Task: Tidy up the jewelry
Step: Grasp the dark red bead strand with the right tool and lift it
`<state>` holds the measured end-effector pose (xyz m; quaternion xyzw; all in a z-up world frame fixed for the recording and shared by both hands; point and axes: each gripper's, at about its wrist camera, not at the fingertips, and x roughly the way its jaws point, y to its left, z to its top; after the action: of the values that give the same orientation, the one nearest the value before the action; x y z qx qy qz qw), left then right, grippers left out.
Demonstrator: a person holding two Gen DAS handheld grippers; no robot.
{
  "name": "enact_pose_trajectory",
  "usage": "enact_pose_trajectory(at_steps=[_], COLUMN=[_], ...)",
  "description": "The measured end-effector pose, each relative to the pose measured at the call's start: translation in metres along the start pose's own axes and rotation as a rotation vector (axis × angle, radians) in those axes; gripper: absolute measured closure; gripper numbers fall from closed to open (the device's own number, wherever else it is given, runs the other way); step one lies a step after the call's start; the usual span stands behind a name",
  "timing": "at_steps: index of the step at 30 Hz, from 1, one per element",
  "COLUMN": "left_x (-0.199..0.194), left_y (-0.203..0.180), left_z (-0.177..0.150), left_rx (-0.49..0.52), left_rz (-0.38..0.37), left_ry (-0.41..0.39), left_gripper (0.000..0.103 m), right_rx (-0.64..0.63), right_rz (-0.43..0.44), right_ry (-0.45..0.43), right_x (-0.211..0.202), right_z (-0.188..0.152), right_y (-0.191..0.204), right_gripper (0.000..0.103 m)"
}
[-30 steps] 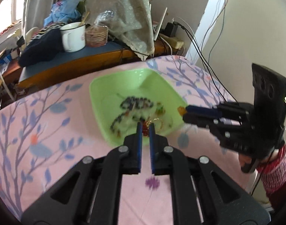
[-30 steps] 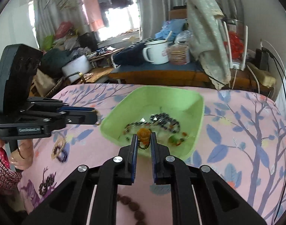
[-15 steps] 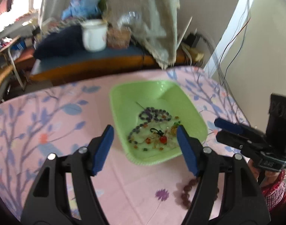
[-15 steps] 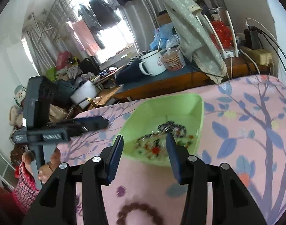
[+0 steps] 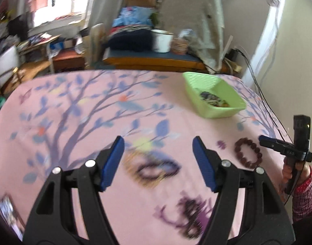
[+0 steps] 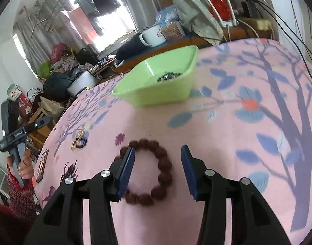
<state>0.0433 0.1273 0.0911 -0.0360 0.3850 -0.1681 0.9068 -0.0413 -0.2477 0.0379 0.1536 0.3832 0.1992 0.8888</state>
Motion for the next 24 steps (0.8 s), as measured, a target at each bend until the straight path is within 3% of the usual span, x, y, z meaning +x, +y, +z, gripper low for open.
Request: enact_pose_trajectory(at_steps=[7,13,16,24], left_x=[-0.011,-0.012,-0.010,-0.012], left_y=[0.055,0.061,0.062,0.061], left_z=[-0.032,-0.057,-0.065,-0.073], left_rx=[-0.150,-0.147,-0.148,-0.153], left_rz=[0.080,0.089,0.081,0.050], left_ry=[0.014,0.018,0.026,0.030], left_gripper=[0.036,0.036,0.036,0.036], right_rx=[-0.143,-0.364,-0.461,-0.592], right_rz=[0.069,0.108,0.122,0.040], right_ry=[0.015,0.136,0.188,0.260], right_x=[0.013,0.082,0.117,0.171], right_z=[0.003,0.003,0.005,0.009], right_y=[0.059,0.144,0.182,0.204], right_gripper=[0.084,0.103,0.103,0.103])
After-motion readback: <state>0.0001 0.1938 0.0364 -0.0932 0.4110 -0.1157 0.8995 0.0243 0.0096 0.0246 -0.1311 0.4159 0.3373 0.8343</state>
